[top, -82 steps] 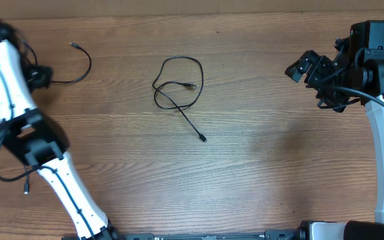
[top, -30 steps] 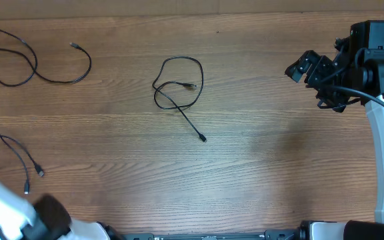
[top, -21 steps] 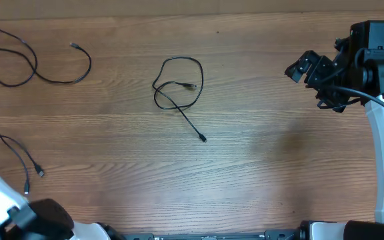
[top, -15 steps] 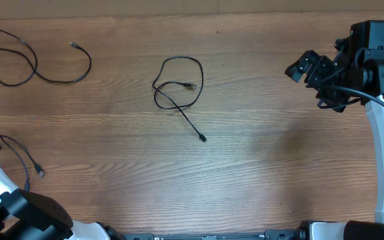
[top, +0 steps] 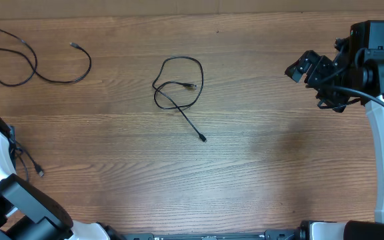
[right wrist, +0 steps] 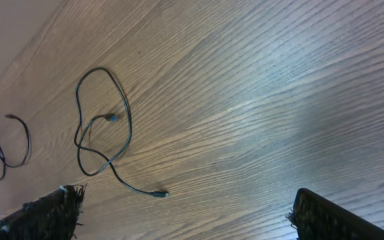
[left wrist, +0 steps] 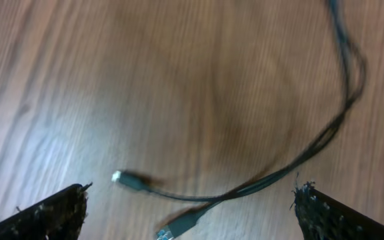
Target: Untangle cables
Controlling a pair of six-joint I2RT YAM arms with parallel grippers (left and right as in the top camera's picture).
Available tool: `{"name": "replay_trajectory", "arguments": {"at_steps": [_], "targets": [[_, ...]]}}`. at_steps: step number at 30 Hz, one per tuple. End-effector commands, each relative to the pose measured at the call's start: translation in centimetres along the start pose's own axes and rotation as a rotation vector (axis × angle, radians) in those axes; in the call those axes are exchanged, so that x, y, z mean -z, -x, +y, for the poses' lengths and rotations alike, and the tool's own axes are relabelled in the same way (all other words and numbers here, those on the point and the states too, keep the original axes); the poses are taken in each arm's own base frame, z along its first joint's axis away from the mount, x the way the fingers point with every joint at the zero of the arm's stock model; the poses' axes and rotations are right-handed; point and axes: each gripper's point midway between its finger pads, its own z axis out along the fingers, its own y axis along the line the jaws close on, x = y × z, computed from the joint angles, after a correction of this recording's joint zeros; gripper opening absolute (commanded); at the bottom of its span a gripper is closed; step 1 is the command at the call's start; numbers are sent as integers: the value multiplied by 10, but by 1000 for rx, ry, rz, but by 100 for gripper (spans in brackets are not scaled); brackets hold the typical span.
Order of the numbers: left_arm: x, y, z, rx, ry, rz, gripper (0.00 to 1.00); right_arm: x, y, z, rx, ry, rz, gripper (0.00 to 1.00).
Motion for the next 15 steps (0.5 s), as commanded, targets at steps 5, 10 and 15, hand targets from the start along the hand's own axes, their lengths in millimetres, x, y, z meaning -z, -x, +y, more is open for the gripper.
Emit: {"name": "replay_trajectory", "arguments": {"at_steps": [5,10,15], "targets": [[-38,1,-29,-244,-46,-47,100,-2,1,0,1,3,3,100],[-75,-28,-33,-291,-25,33,91,-2,1,0,1,3,3,100],[-95,-52,-26,-325,12,110,41,-2,1,-1,1,3,2,100]]}}
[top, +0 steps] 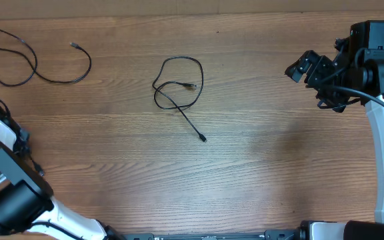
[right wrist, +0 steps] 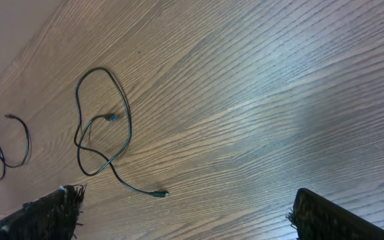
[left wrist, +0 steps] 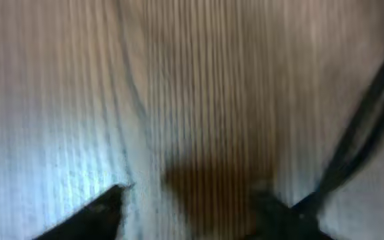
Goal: Untangle cables
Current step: 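Reach the left gripper toward the loose black cable in the table center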
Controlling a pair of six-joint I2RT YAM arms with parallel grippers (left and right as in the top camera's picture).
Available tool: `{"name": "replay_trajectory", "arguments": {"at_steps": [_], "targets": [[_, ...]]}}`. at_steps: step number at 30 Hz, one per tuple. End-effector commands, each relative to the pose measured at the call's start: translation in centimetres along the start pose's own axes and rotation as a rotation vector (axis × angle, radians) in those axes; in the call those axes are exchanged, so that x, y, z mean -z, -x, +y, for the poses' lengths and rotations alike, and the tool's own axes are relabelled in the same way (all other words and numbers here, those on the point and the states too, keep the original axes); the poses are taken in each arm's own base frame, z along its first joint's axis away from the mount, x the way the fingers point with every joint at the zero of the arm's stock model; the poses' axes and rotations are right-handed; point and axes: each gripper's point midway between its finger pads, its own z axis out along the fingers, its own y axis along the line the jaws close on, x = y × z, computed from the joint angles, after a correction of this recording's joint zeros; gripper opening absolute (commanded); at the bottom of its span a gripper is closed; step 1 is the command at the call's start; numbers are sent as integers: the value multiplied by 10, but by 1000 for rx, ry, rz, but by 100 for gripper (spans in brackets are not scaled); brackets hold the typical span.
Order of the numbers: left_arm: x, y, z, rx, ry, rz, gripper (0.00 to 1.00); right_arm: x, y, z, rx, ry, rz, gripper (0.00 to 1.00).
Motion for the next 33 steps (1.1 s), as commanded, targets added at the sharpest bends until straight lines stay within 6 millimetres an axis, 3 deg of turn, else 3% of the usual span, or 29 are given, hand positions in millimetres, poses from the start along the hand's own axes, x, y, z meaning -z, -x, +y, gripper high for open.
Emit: {"name": "replay_trajectory", "arguments": {"at_steps": [1,2,5,13,19,20,22,23,30,33], "targets": [[-14,-19,5,-38,23,71,11,-2,1,-1,1,2,3,100],[-13,-22,6,-38,24,84,4,-2,1,-1,1,3,3,100],[-4,-24,1,-18,-3,119,4,-2,1,-1,1,3,3,100],[82,-20,-84,19,-260,190,4,-2,1,-1,1,3,3,100],[107,-47,-117,-16,-265,113,5,-2,1,-1,1,3,3,100],[108,-49,-118,-32,-264,107,13,-2,1,-1,1,3,3,100],[114,-58,-118,-93,-243,97,76,-2,1,-1,1,3,3,100],[117,-61,-115,-107,-228,100,100,-2,1,-1,1,3,3,100],[161,-73,-67,-79,-90,210,100,-2,1,-1,1,3,3,100],[188,-77,-62,-102,-129,206,100,-2,1,-1,1,2,3,100]]}}
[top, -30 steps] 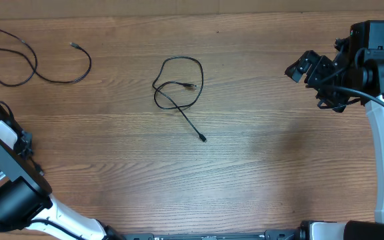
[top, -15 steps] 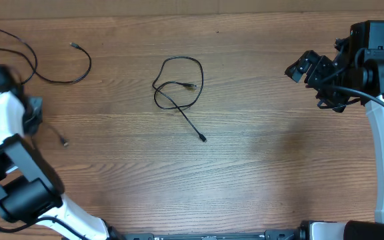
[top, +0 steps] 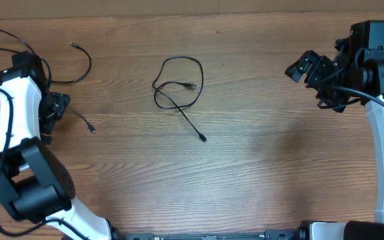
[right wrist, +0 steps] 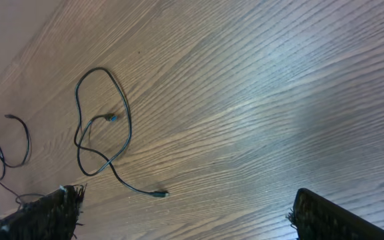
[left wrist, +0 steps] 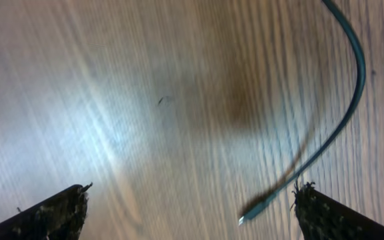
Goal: Untangle cables
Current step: 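Reach the left gripper toward the loose black cable in the table center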
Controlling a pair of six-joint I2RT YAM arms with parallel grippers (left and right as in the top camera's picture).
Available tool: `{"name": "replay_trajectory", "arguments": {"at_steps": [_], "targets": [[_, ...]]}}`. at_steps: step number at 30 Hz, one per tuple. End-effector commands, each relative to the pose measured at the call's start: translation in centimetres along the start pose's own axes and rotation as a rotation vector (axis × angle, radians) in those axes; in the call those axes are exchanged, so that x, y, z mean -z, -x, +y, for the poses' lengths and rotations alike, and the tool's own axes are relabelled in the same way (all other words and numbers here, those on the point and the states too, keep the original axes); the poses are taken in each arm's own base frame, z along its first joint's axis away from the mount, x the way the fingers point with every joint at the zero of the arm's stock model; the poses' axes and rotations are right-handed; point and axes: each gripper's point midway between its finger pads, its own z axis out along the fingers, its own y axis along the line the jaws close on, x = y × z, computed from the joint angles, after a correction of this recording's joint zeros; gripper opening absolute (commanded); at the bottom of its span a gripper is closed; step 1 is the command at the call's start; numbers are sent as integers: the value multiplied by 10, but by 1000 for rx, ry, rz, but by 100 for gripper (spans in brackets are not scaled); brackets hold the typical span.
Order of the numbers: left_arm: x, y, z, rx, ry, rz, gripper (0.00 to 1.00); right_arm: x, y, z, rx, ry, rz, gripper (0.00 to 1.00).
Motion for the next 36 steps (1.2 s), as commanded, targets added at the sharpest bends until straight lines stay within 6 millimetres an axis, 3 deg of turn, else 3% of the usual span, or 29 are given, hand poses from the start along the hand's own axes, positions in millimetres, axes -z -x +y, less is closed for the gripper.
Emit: {"name": "replay_trajectory", "arguments": {"at_steps": [1,8,12,17,20,24,30,34,36], "targets": [[58,-4,-4,8,-117,-80,100,-2,1,0,2,3,2,100],[133,-44,3,-76,-296,-132,100,-2,1,0,2,3,2,100],[150,-63,21,-71,-278,-161,100,-2,1,0,2,3,2,100],[154,-88,36,-77,-229,-143,100,-2,1,0,1,3,3,100],[159,-112,23,-197,-265,-146,100,-2,1,0,2,3,2,100],[178,-147,-10,-443,-396,-197,100,-2,0,2,-6,14,8,100],[191,-187,-39,-558,-506,-202,100,-2,-4,7,-6,49,28,100],[192,-226,-83,-726,-613,-205,100,-2,-4,7,-6,49,28,100],[182,-241,-105,-743,-622,-208,100,-2,-4,7,-6,48,28,100]]}}
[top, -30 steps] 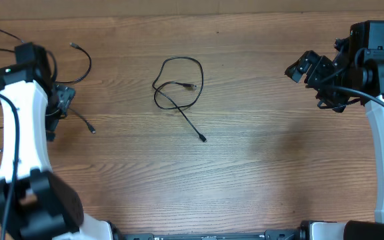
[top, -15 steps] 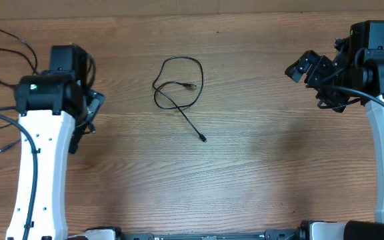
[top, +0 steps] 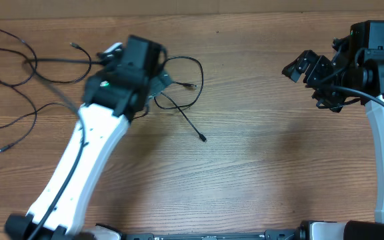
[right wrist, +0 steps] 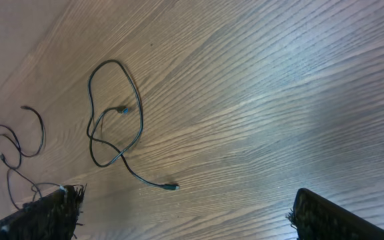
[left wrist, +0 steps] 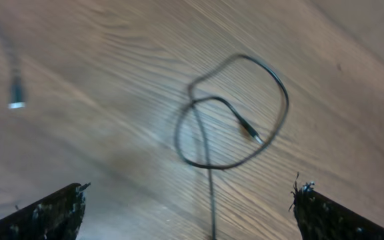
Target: Untangle cables
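Note:
A thin black cable (top: 182,83) lies in a crossed loop on the wooden table's middle, its tail ending in a plug (top: 203,139). The left wrist view shows that loop (left wrist: 235,113) just ahead of my left gripper (left wrist: 191,217), which hovers open above the tail, holding nothing. My left arm (top: 129,73) reaches over the loop's left side and hides part of it. Several more black cables (top: 25,73) sprawl at the far left. My right gripper (right wrist: 189,213) hangs open high at the right, with the loop (right wrist: 115,113) far off.
The table's far edge (top: 245,13) runs along the top of the overhead view. The right arm (top: 379,120) stands along the right side. One loose cable end lies near the left edge.
My left arm was at the far left beside the sprawled cables; now it is over the looped cable in the middle, still open. The left cables lie differently. The right gripper has barely moved.
My left gripper was open over cable ends at the near-left edge, then low against them, its fingers close together. Later it stood open by the far-left cables, one strand trailing rightwards. Now those cables lie spread out and the gripper hovers over the middle loop.

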Controlling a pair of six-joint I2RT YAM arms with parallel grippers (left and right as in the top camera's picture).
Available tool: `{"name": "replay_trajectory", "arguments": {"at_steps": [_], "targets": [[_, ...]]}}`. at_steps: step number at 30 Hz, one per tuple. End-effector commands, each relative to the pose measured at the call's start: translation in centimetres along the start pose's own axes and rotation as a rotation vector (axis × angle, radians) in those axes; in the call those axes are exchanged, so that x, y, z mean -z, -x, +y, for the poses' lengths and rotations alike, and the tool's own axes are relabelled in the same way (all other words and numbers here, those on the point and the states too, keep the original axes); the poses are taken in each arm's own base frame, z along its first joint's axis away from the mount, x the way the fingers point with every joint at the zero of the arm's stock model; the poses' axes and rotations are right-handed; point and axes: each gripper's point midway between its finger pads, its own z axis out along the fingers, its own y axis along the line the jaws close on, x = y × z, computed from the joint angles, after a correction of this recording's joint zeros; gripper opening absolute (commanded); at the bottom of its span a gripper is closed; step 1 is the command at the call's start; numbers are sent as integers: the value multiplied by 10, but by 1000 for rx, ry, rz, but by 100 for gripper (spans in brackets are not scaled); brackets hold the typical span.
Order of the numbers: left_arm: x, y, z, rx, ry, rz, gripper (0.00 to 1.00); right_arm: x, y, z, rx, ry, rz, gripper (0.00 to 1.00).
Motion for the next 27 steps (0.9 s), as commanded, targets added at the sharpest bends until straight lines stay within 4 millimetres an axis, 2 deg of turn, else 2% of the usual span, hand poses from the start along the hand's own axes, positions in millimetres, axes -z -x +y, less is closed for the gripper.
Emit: {"name": "replay_trajectory", "arguments": {"at_steps": [1,2,4,5,6,9,11,12,14,16,18,20,21,23,24,25,27], "targets": [[-45,-18,-27,-113,6,38,100,-2,0,0,-6,3,3,100],[-67,-24,-31,-124,26,53,100,-2,0,-1,-6,3,4,100],[-95,-33,-29,-134,68,81,100,-2,0,-1,-6,3,4,100],[-102,-36,-27,-137,82,92,99,-2,0,-1,-6,3,4,100],[-121,-45,-24,-134,111,123,100,-2,0,-1,-5,3,4,100],[-153,-66,-21,-130,143,188,100,-2,0,-1,-6,3,4,100],[-165,-77,-19,-133,154,227,99,-2,0,-1,-5,3,4,100],[-176,-88,-17,-135,159,269,97,-2,0,-1,-6,3,4,100],[-182,-94,-15,-137,168,285,90,-2,0,-1,-5,3,4,100],[-188,-98,-12,-142,183,295,91,-2,0,-1,-6,3,4,100],[-195,-102,-9,-145,195,304,96,-2,0,-1,-5,3,4,100],[-200,-106,-6,-150,212,309,95,-2,0,-1,-5,3,4,100],[-204,-108,-4,-153,220,315,86,-2,0,-1,-6,3,4,100],[-207,-108,-1,-157,235,306,56,-2,0,-1,-6,3,4,100],[-208,-103,2,-160,251,282,27,-2,0,-1,-6,3,4,100],[-208,-94,7,-167,278,240,4,-2,0,-1,-6,3,4,100],[-206,-78,17,-172,328,174,4,-2,0,-1,-5,3,4,100]]}}
